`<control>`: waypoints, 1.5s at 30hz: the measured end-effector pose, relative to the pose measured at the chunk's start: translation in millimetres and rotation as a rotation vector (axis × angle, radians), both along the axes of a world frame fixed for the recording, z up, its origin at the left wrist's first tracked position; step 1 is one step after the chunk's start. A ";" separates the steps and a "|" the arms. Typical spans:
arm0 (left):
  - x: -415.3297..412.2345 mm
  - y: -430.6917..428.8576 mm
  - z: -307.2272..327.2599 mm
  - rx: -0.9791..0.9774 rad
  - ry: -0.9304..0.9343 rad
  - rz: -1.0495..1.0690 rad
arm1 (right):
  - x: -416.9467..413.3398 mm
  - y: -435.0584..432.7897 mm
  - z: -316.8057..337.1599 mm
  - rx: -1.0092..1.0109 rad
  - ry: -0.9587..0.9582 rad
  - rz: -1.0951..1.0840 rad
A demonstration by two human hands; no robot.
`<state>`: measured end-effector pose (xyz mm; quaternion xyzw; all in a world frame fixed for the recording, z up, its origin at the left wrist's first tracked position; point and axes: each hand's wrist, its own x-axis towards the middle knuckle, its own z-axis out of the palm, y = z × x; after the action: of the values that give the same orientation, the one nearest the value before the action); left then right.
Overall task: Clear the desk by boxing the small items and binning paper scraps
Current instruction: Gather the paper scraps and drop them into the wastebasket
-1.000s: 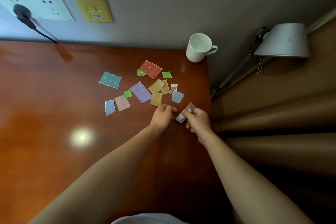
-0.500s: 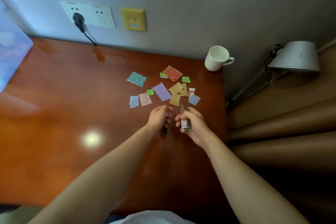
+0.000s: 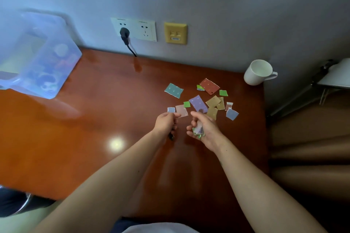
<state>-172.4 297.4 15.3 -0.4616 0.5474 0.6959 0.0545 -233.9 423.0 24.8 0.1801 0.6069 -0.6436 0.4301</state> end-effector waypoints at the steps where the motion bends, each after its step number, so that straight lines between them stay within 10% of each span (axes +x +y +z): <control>1: -1.8 -6.2 -1.5 -0.021 -0.002 -0.024 | -2.0 -5.6 -1.3 0.024 0.002 -0.014; 21: -30.8 -72.6 -63.5 -0.774 -0.175 -0.766 | -22.2 -66.5 -54.8 0.938 0.601 0.473; 45: -46.3 -67.1 -61.0 -0.650 -0.148 -0.748 | -31.2 -59.8 -58.0 0.898 0.603 0.567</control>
<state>-218.7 230.3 -45.7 -0.2748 0.8587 0.3875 0.1922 -265.1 363.3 -33.2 -0.0150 0.9383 -0.2079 0.2761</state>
